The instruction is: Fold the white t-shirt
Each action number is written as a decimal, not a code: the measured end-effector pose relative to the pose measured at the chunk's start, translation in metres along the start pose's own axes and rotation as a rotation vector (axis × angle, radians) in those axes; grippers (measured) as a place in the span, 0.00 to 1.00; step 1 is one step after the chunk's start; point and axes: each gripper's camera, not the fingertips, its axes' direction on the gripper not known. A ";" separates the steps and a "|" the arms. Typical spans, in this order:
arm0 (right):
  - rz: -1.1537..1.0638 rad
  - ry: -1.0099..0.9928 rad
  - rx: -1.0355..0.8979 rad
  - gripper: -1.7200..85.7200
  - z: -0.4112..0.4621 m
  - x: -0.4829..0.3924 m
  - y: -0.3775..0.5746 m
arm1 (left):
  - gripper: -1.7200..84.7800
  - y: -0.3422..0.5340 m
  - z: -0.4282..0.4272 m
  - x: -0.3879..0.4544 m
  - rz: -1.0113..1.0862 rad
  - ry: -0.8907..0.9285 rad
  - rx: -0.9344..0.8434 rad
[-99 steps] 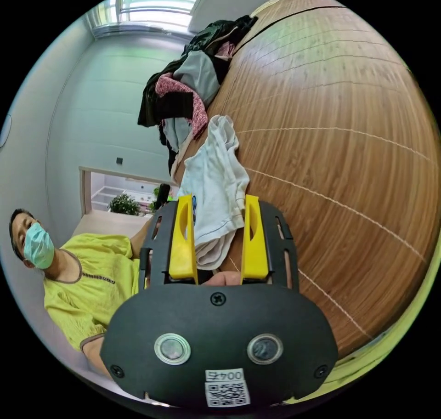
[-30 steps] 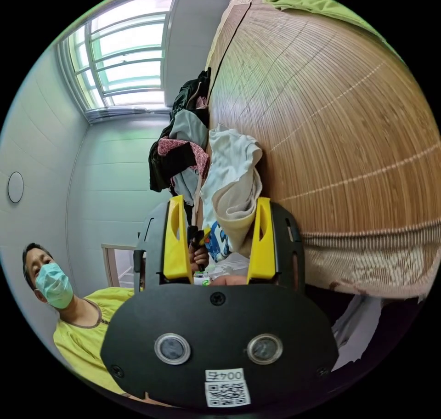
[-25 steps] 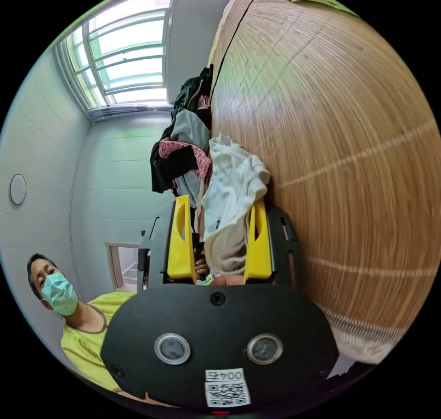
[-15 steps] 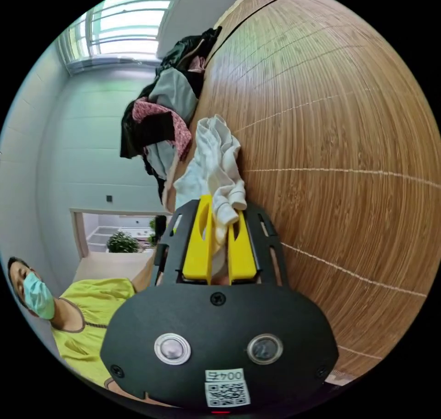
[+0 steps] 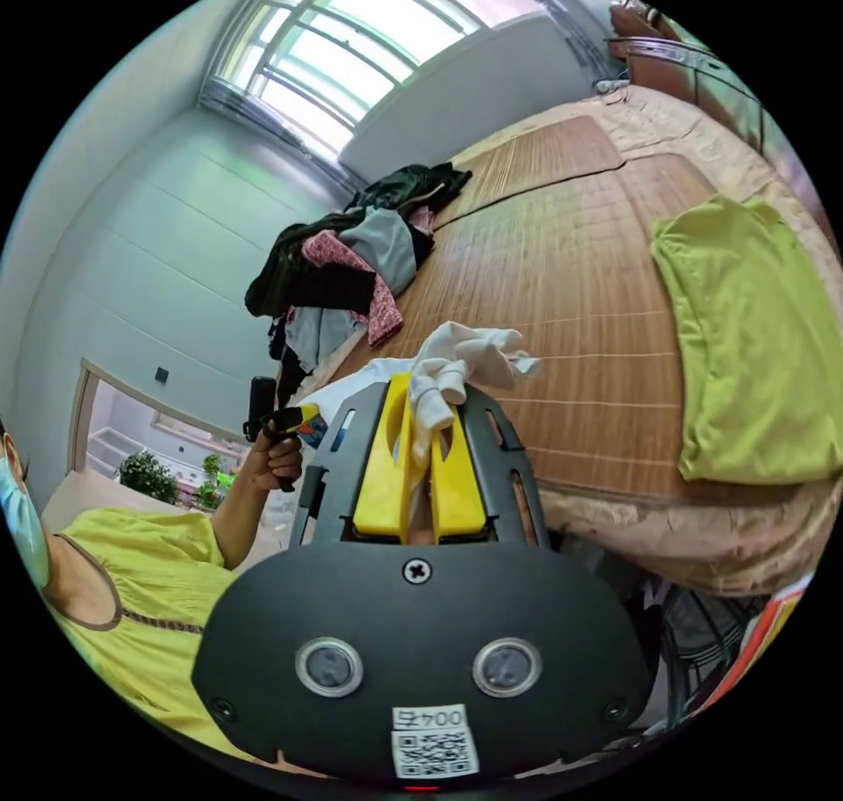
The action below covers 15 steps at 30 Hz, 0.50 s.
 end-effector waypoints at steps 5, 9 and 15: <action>0.126 0.060 0.206 0.06 -0.151 -0.025 0.106 | 0.07 -0.006 0.194 0.035 0.114 0.159 -0.213; 0.259 0.174 0.354 0.06 -0.278 -0.037 0.208 | 0.07 -0.003 0.360 0.066 0.199 0.225 -0.417; 0.406 0.311 0.557 0.06 -0.440 -0.056 0.333 | 0.07 0.004 0.646 0.130 0.347 0.312 -0.713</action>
